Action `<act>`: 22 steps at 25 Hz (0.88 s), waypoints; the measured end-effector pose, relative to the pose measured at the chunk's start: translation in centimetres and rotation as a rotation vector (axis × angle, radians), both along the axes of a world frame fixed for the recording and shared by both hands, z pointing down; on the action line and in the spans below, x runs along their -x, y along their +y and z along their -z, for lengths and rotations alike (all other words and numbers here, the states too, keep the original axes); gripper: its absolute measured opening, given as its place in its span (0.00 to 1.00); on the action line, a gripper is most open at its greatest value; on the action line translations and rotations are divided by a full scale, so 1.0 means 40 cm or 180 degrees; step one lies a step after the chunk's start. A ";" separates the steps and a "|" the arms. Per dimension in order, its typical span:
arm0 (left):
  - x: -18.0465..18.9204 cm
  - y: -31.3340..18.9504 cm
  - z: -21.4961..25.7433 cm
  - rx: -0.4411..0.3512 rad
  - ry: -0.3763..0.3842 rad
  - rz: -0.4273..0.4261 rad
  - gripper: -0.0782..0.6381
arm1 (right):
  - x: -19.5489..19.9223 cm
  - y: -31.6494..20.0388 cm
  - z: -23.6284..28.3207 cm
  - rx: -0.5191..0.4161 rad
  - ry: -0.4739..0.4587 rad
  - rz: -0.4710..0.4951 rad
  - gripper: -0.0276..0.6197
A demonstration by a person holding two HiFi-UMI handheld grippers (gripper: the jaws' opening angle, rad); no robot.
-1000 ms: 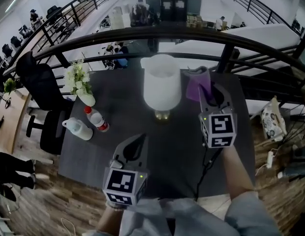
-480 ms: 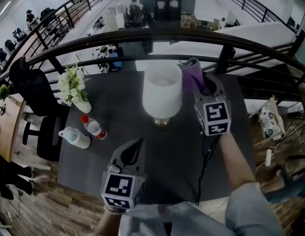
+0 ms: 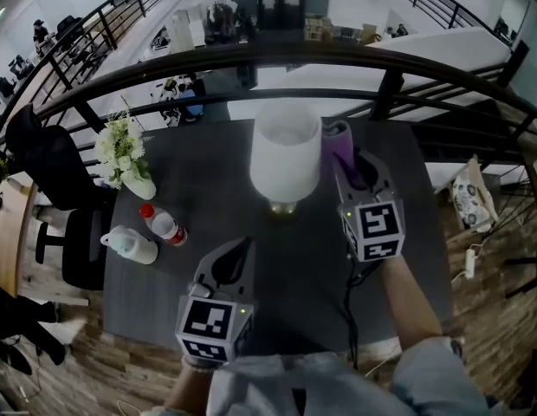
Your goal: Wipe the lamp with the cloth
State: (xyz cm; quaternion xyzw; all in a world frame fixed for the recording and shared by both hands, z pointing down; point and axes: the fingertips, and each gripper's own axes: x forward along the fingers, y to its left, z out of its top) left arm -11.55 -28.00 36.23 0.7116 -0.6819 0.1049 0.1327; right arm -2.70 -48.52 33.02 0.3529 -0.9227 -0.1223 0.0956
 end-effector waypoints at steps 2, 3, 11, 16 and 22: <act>0.000 -0.002 -0.005 0.0010 0.0026 -0.0039 0.12 | -0.005 0.024 -0.009 0.0049 -0.0017 -0.0021 0.19; 0.000 -0.004 -0.007 0.0017 0.0034 -0.0058 0.12 | -0.006 0.036 -0.012 0.0067 -0.0031 -0.0030 0.19; 0.018 -0.004 -0.018 0.0022 0.0009 -0.0203 0.12 | 0.014 0.137 -0.047 0.0212 -0.0010 0.0005 0.19; 0.058 0.012 -0.009 -0.0007 0.0033 -0.0149 0.12 | 0.062 0.205 -0.079 0.0288 0.0079 0.0113 0.19; 0.116 0.038 -0.005 -0.0035 0.0042 -0.0050 0.12 | 0.130 0.270 -0.113 0.0453 0.0052 0.0175 0.19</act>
